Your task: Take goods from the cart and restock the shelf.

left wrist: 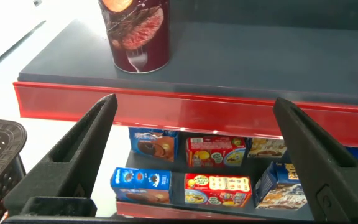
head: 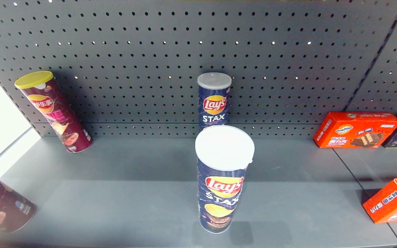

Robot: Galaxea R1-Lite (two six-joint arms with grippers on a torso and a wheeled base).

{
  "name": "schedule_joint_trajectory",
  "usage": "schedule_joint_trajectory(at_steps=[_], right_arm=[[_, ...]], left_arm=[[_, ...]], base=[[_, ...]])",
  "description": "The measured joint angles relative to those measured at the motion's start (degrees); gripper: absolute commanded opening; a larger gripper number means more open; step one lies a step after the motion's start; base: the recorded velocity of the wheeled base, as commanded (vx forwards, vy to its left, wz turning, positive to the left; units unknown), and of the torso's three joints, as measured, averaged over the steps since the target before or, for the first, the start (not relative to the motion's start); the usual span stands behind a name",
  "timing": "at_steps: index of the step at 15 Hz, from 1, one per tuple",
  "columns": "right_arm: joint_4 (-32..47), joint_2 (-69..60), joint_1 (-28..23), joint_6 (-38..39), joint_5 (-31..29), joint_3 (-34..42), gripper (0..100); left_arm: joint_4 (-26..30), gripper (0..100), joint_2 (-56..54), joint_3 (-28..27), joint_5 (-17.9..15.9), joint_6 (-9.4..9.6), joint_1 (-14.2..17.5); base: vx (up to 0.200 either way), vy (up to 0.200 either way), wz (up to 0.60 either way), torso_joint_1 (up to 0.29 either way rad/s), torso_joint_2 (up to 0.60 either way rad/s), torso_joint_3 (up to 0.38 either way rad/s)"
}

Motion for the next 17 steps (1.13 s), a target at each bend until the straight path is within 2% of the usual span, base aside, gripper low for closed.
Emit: schedule_joint_trajectory(at_steps=[17], right_arm=[[-0.02, -0.02, 0.0, 0.0, -0.02, 0.0, 100]], left_arm=[[-0.02, 100, 0.0, 0.0, 0.02, 0.0, 0.0]], base=[[0.0, 0.0, 0.0, 0.0, 0.0, 0.0]])
